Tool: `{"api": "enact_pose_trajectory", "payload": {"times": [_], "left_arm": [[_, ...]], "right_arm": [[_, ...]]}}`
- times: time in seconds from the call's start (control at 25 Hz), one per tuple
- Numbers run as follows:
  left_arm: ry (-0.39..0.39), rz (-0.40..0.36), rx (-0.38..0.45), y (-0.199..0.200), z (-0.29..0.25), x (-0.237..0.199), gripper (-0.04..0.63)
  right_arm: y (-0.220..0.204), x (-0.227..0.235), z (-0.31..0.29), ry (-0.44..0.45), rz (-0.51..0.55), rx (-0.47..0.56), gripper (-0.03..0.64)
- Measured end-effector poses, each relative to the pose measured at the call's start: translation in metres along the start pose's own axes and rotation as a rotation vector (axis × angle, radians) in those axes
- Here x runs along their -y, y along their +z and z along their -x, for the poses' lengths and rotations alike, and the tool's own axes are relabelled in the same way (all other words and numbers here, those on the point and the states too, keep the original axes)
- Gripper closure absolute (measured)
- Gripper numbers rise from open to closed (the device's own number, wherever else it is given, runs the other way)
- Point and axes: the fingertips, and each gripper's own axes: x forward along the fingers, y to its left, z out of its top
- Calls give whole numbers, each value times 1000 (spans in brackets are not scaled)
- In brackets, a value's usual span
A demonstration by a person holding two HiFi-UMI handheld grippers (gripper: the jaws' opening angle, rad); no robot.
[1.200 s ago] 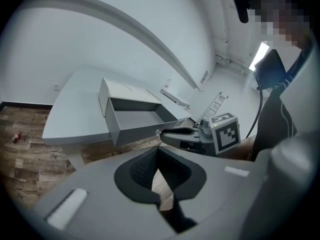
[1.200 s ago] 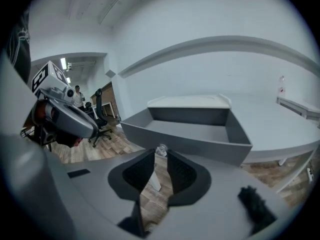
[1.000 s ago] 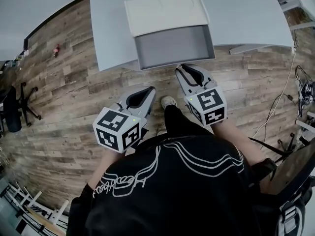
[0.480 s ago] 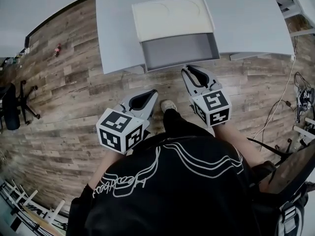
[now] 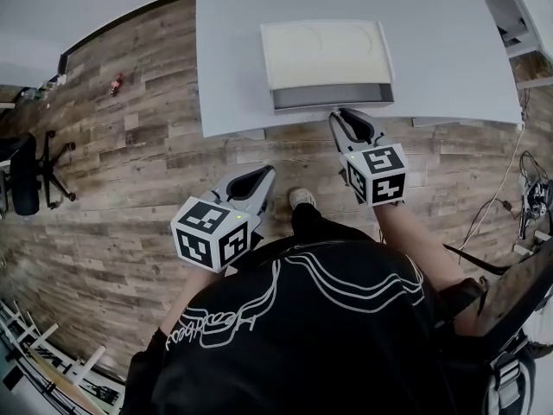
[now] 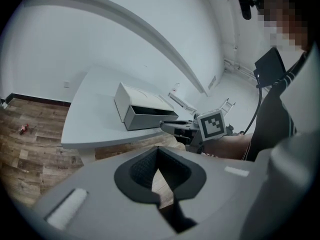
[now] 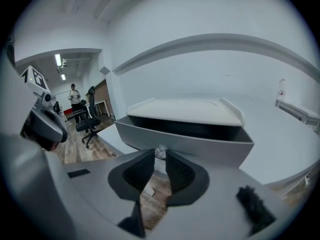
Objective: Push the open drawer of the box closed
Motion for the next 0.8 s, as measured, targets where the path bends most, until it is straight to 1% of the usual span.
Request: {"api": "enact_pose_trajectory", "payload": {"times": [0.24,0.48,0.64,0.8], "left_arm": [[32,35,38,5,18,-13,592],[50,75,70,8,27,-20,591],[58,83,92,7,38,-23,592],[71,90,102,0,48,-23,592]], "right_arm": [[10,7,-16,-13,-8,-19,546],[19,18,-25,-34,22,-28,546],[21,18,-30,-35,29,-42,546],[16,20,-25,-72,6,-43,546]]}}
